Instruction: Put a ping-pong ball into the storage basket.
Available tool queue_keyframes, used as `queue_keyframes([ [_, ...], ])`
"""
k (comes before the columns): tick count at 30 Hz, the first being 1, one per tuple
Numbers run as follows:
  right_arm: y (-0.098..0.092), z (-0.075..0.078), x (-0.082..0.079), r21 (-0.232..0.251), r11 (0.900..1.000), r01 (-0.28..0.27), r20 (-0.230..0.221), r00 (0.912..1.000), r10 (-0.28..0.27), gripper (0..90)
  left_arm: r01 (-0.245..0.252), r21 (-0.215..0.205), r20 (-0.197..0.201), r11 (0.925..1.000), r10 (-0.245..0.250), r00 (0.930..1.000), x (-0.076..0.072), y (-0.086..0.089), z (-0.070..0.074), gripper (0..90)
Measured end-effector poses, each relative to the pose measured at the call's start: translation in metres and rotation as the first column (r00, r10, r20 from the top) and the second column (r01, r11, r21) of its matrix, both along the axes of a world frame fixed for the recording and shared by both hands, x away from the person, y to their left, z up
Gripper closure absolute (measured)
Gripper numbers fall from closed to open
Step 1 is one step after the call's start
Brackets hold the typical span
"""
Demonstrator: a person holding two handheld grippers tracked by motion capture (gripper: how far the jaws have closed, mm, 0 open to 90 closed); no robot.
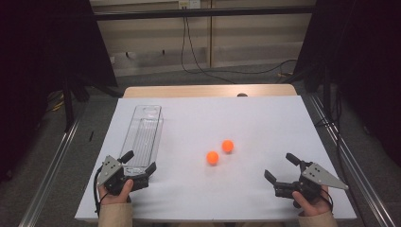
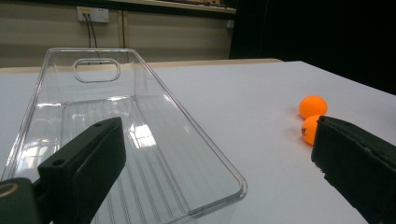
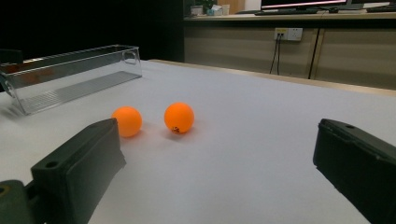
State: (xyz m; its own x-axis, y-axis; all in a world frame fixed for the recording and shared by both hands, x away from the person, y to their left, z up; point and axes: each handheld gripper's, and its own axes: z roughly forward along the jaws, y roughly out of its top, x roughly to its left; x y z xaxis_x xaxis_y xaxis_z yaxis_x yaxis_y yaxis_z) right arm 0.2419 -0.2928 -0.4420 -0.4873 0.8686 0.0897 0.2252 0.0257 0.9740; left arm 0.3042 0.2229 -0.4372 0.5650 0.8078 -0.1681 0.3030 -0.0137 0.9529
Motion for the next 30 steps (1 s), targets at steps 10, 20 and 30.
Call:
queue_keyframes([
  [10, 0.000, 0.000, 0.000, -0.003, 1.000, -0.003, -0.001, 1.0000, 0.003, 1.0, 0.009, 0.003, 0.009, 1.0000, -0.009, 0.9999, 0.000, -0.002, 0.002, 3.0],
  [20, 0.000, 0.000, 0.001, -0.005, 1.000, -0.008, 0.001, 1.0000, 0.008, 1.2, 0.034, -0.007, 0.009, 0.9994, -0.034, 0.9994, 0.000, -0.009, 0.004, 2.9],
  [30, 0.000, 0.000, 0.000, -0.002, 1.000, -0.009, 0.001, 1.0000, 0.009, 1.3, 0.075, -0.018, -0.013, 0.9970, -0.076, 0.9970, 0.003, -0.020, 0.005, 2.6],
])
